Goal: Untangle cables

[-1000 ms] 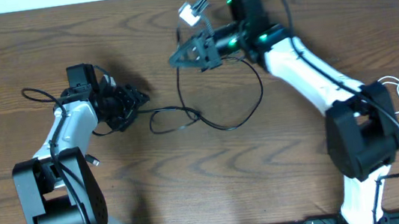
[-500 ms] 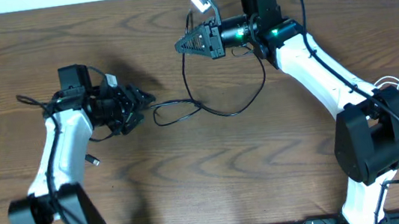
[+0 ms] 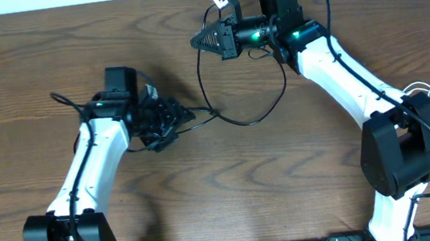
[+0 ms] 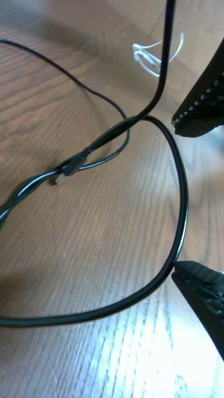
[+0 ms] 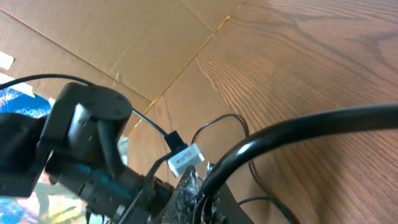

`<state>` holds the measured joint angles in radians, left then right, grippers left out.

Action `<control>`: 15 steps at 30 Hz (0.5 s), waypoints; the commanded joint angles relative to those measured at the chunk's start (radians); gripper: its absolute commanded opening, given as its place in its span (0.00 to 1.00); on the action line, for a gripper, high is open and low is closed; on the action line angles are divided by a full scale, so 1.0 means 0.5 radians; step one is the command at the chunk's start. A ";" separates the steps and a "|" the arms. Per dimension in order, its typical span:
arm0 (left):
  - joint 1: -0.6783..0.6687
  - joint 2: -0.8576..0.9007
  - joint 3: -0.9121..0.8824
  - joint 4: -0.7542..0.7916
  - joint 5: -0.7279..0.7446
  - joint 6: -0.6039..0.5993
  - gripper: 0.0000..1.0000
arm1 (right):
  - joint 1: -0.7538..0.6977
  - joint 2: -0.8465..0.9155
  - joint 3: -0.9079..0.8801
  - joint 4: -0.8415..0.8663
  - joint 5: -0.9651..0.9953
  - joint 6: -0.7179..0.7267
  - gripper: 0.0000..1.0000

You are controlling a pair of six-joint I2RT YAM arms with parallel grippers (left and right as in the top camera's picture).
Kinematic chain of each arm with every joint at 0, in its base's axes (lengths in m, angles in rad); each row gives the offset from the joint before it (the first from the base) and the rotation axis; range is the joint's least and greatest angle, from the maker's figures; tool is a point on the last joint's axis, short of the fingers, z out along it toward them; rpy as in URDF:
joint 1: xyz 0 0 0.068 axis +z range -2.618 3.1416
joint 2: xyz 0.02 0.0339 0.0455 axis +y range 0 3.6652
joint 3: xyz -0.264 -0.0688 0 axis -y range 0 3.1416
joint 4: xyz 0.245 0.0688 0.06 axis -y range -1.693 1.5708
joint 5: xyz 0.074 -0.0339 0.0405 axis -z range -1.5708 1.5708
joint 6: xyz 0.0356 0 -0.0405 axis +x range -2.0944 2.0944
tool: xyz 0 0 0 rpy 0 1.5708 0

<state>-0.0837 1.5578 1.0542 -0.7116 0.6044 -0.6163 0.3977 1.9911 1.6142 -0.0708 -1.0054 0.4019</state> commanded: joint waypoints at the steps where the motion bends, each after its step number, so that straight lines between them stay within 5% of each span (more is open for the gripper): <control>1: -0.137 0.020 -0.024 0.038 -0.150 -0.228 0.69 | 0.008 -0.032 -0.001 -0.002 0.004 -0.011 0.01; 15: -0.461 0.021 -0.037 0.096 -0.587 -0.938 0.68 | 0.008 -0.032 -0.001 -0.061 0.002 -0.013 0.01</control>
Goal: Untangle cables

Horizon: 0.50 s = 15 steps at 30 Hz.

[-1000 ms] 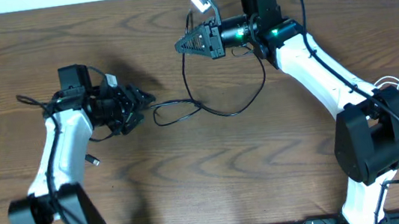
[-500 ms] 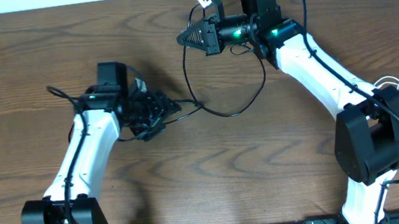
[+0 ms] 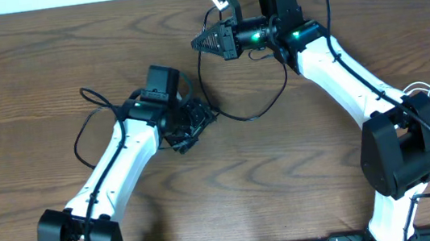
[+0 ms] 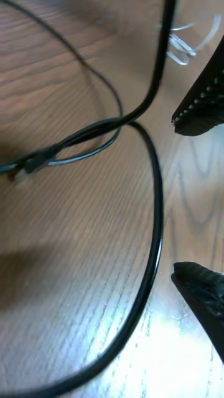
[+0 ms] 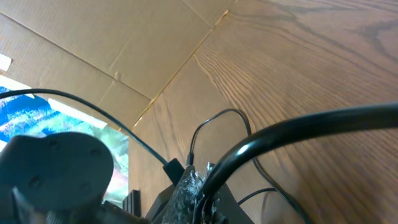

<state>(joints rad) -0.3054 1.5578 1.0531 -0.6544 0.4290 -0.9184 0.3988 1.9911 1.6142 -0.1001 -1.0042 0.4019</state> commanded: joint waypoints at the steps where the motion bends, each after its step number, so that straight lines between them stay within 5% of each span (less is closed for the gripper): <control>1: -0.021 0.021 -0.035 -0.034 -0.298 -0.429 0.67 | 0.007 -0.032 -0.001 -0.002 -0.001 -0.012 0.01; 7: -0.021 0.023 -0.081 -0.018 -0.484 -0.940 0.66 | 0.021 -0.032 -0.001 -0.009 -0.001 -0.012 0.01; 15: -0.078 0.024 -0.171 0.145 -0.478 -0.965 0.66 | 0.036 -0.032 -0.001 -0.018 -0.001 -0.037 0.01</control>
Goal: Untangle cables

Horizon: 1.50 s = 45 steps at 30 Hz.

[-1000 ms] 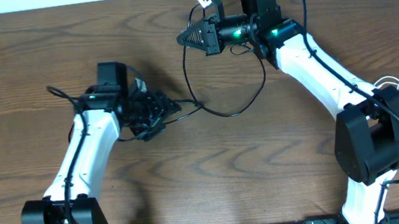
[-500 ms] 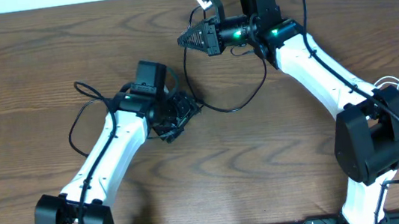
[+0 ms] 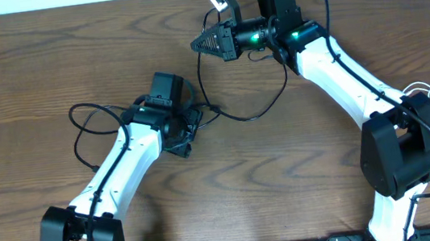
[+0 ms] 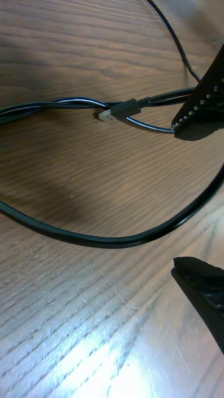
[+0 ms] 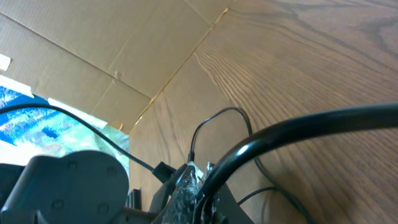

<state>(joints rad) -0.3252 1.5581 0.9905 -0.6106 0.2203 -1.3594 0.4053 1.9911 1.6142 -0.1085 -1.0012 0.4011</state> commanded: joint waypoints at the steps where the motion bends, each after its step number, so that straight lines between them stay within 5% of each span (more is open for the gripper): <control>1: -0.049 0.023 -0.055 0.098 -0.061 -0.083 0.66 | 0.026 -0.032 -0.001 -0.001 -0.007 -0.035 0.01; 5: -0.065 0.027 -0.064 0.298 -0.061 -0.082 0.61 | 0.039 -0.032 -0.001 -0.002 -0.007 -0.050 0.01; 8: -0.065 0.027 -0.064 0.362 -0.026 0.053 0.28 | 0.038 -0.032 -0.001 -0.035 -0.007 -0.070 0.01; 9: -0.063 0.025 -0.064 0.410 0.027 0.205 0.11 | 0.038 -0.032 -0.001 -0.055 -0.007 -0.091 0.01; 10: -0.056 0.023 -0.064 0.490 0.140 0.436 0.08 | 0.038 -0.032 -0.001 -0.088 -0.006 -0.122 0.01; 15: 0.034 -0.026 -0.064 0.952 1.046 1.205 0.08 | 0.037 -0.032 -0.001 -0.187 0.003 -0.254 0.01; 24: 0.359 -0.100 -0.064 1.407 1.992 1.244 0.08 | -0.016 -0.032 -0.001 -0.208 0.124 -0.266 0.01; 27: 0.464 -0.100 -0.064 1.405 2.149 1.245 0.08 | -0.049 -0.032 -0.002 -0.250 0.330 -0.266 0.01; 37: 0.678 -0.100 -0.064 1.403 2.261 1.247 0.08 | -0.125 -0.032 -0.002 -0.800 1.978 -0.250 0.01; 45: 0.693 -0.098 -0.064 1.390 2.259 1.321 0.08 | -0.156 -0.032 -0.001 -0.904 2.132 -0.251 0.01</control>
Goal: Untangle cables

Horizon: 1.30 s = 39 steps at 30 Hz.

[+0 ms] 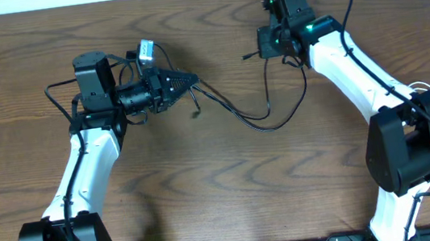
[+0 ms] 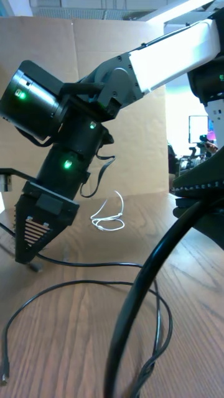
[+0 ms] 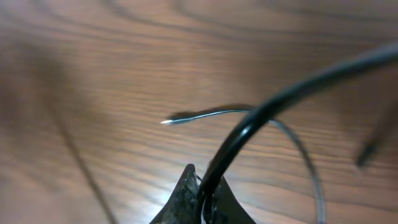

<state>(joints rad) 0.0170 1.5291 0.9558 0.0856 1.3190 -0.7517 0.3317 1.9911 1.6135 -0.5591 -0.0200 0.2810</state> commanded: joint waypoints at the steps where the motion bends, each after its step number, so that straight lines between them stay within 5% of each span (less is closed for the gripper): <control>1: 0.008 -0.040 0.005 -0.016 0.062 0.146 0.08 | -0.009 -0.032 0.001 -0.002 0.141 -0.018 0.01; 5: 0.008 -0.040 0.005 -0.299 -0.102 0.462 0.09 | -0.009 -0.032 0.000 -0.003 -0.067 -0.073 0.01; 8: 0.006 -0.040 0.005 -0.743 -0.690 0.643 0.12 | -0.009 -0.032 0.001 -0.003 -0.154 -0.072 0.01; 11: 0.007 -0.040 0.005 -1.176 -1.653 0.668 0.12 | -0.010 -0.032 0.001 -0.003 -0.153 -0.130 0.01; 14: 0.007 -0.040 0.005 -1.293 -1.996 0.675 0.12 | -0.009 -0.032 0.001 0.029 -0.155 -0.270 0.01; 26: 0.007 -0.039 -0.010 -1.312 -2.313 0.688 0.17 | -0.047 -0.184 0.023 0.706 -0.943 -0.418 0.01; 29: 0.007 -0.019 -0.011 -1.295 -2.311 0.687 0.29 | -0.047 -0.264 0.023 0.887 -1.149 -0.411 0.01; 31: 0.007 0.006 -0.011 -1.281 -2.309 0.647 0.52 | -0.047 -0.339 0.023 1.048 -1.243 -0.346 0.01; 39: 0.007 0.012 -0.011 -1.074 -2.288 0.393 0.68 | -0.018 -0.558 0.023 1.411 -1.416 -0.237 0.01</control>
<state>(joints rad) 0.0170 1.5261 0.9539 -0.4816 0.1841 -0.4816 0.3138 1.7599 1.6146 0.1162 -0.6426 0.1246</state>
